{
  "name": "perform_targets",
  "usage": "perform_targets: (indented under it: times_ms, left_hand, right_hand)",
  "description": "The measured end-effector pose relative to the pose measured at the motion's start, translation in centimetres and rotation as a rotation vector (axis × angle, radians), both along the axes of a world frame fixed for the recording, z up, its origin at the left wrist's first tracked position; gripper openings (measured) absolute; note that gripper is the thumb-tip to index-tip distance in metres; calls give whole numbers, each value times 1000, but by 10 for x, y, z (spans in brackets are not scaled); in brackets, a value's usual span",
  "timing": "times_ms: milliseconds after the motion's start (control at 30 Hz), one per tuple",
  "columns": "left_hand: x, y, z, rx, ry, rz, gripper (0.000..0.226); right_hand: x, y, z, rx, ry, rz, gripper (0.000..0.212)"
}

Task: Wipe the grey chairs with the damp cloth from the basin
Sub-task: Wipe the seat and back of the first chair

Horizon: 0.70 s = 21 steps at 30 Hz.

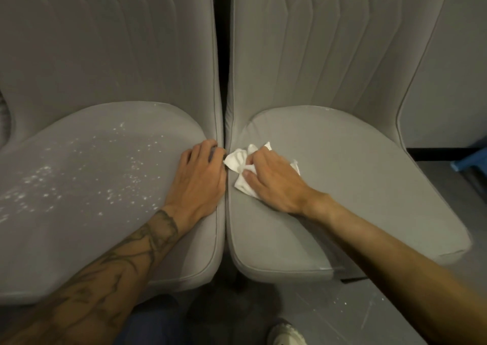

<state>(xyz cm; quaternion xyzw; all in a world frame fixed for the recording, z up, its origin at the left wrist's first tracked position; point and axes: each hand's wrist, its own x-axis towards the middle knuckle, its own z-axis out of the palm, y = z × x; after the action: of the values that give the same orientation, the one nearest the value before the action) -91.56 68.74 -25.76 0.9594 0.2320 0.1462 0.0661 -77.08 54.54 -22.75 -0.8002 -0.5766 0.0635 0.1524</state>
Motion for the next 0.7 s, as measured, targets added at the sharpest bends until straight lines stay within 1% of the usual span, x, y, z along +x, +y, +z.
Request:
perform_targets:
  times_ms: [67,167,200,267,333,367,400,467,533,567,600,700]
  left_hand:
    - [1,0,0,-3,3,-13,40]
    - [2,1,2,0,-1,15,41]
    - [2,0,1,-1,-2,16,41]
    - [2,-1,0,0,0,4,43]
    - [2,0,-1,-3,-1,7,44]
    - [2,0,-1,-7,-2,9,45]
    - [3,0,-1,-10,-4,9,46]
    - [4,0,-2,-12,6,5,48]
    - [4,1,-1,-12,22,7,50]
    - [4,1,0,-10,30,10,51]
    - [4,1,1,-7,36,14,52]
    - [3,-1,3,-9,62,8,57]
  right_hand:
    - [-21,-19,-6,38,9,86,24]
    - [-37,-57,-7,2,34,249,22]
    - [-31,-61,-6,-12,33,239,22]
    - [-14,-55,0,-16,28,111,24]
    - [-4,-43,3,-7,-34,-26,28]
    - [-8,-40,1,2,-65,-51,28]
    - [-16,-41,-2,25,-72,-40,28]
    - [-40,-56,-8,70,-14,67,23]
    - [-49,-74,-10,58,21,180,20]
    - [-46,-75,-9,52,17,194,20]
    - [-40,-69,-6,50,10,164,21]
    - [-22,-38,1,30,-36,-58,27]
